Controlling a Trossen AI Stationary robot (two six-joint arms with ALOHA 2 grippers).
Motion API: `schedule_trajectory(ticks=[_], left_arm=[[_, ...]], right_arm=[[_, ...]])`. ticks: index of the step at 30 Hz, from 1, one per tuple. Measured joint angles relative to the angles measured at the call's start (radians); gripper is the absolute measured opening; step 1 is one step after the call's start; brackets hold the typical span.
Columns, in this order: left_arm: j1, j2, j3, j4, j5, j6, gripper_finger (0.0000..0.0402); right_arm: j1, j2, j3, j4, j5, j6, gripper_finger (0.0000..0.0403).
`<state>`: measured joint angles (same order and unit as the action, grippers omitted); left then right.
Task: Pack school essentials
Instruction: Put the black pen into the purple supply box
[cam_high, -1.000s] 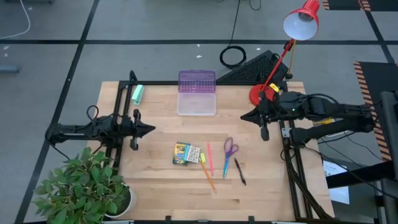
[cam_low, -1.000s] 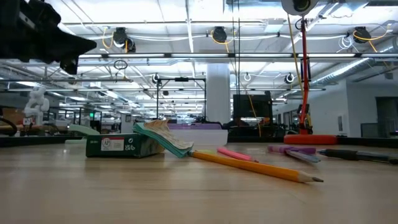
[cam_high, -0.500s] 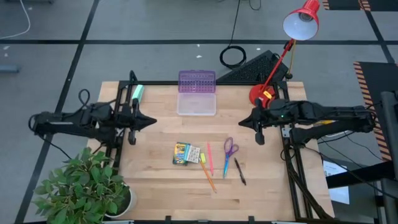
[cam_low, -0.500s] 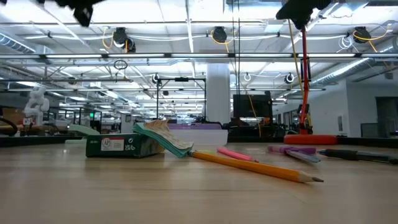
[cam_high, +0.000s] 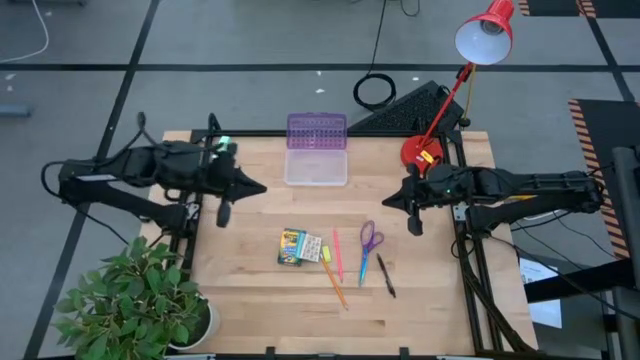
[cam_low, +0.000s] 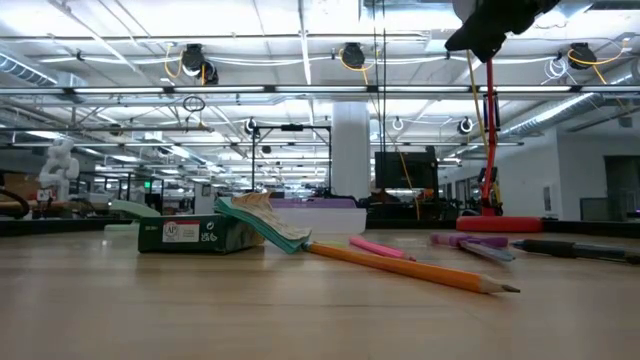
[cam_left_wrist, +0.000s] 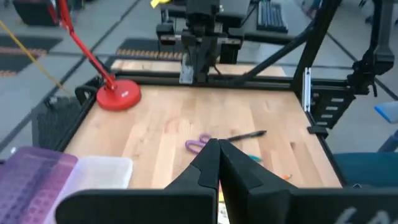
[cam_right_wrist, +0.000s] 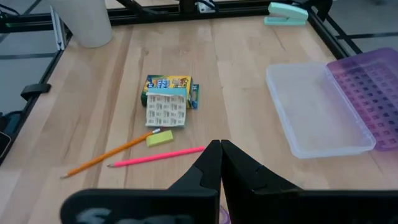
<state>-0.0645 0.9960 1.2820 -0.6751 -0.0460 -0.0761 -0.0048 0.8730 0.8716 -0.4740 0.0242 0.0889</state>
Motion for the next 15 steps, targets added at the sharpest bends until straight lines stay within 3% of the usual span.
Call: schedule_trajectory(ticks=[5,12,15], left_arm=[[-0.062,0.102,-0.012,-0.011,-0.021,-0.020,0.0005],[-0.186,0.227,-0.058,0.076,-0.206,-0.054,0.0005],[-0.228,0.265,-0.058,0.130,-0.268,-0.036,0.0005]], right_arm=[[0.005,0.000,-0.002,0.000,-0.003,0.068,0.0000],[0.068,0.000,-0.002,0.003,0.006,0.161,0.0000],[0.121,0.006,-0.002,0.007,0.062,0.223,0.0000]])
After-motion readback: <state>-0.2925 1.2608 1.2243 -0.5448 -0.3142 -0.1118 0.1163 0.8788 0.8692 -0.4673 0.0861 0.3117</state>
